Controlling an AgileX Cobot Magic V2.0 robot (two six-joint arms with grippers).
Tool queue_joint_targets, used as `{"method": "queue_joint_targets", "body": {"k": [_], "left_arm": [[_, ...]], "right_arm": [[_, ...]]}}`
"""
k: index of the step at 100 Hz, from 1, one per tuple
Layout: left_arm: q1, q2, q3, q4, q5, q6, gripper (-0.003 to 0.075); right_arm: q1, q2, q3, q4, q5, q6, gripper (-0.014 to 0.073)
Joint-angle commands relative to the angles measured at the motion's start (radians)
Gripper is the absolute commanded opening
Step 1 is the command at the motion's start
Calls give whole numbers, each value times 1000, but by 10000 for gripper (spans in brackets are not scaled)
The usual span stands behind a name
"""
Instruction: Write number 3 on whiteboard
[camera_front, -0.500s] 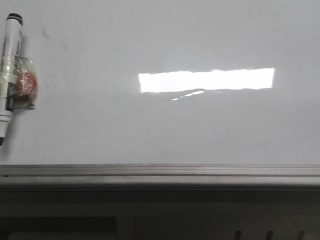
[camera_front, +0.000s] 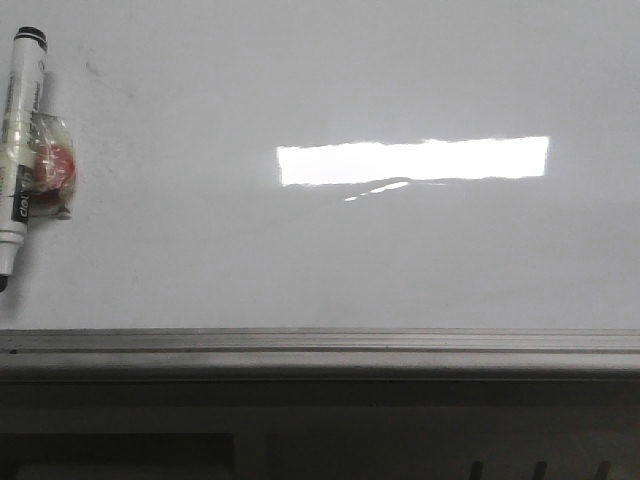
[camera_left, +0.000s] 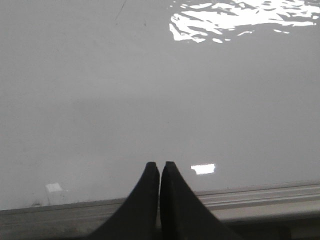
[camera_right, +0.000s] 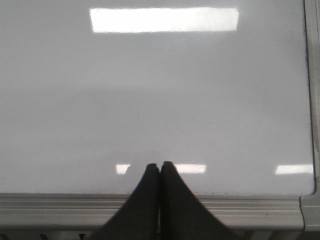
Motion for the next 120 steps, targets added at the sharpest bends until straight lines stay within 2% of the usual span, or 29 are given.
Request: {"method": "queue_joint_targets", "body": {"k": [1, 14, 32, 50, 65, 74, 91, 106, 120], "left_arm": [[2, -25, 33, 0, -48, -11, -20], [2, -25, 33, 0, -48, -11, -20], [2, -25, 33, 123, -77, -11, -20], [2, -25, 33, 191, -112, -11, -20], [2, -25, 33, 221, -238, -11, -20], [2, -25, 33, 221, -261, -11, -20], [2, -25, 33, 209, -300, -16, -20], [9, -25, 29, -60, -350, -99, -20], [44, -9, -33, -56, -278, -99, -20]], "right_arm": [[-5, -16, 25, -11, -11, -3, -54], [-5, -16, 25, -11, -11, -3, -54], [-5, -16, 25, -11, -31, -3, -54], [-5, -16, 25, -11, -294, -3, -54], [-5, -16, 25, -11, -451, -3, -54], [-5, -16, 25, -11, -509, -3, -54], [-5, -16, 25, -11, -453, -3, -54], [-5, -16, 5, 18, -364, -3, -54], [-5, 12, -84, 72, -220, -3, -54]]}}
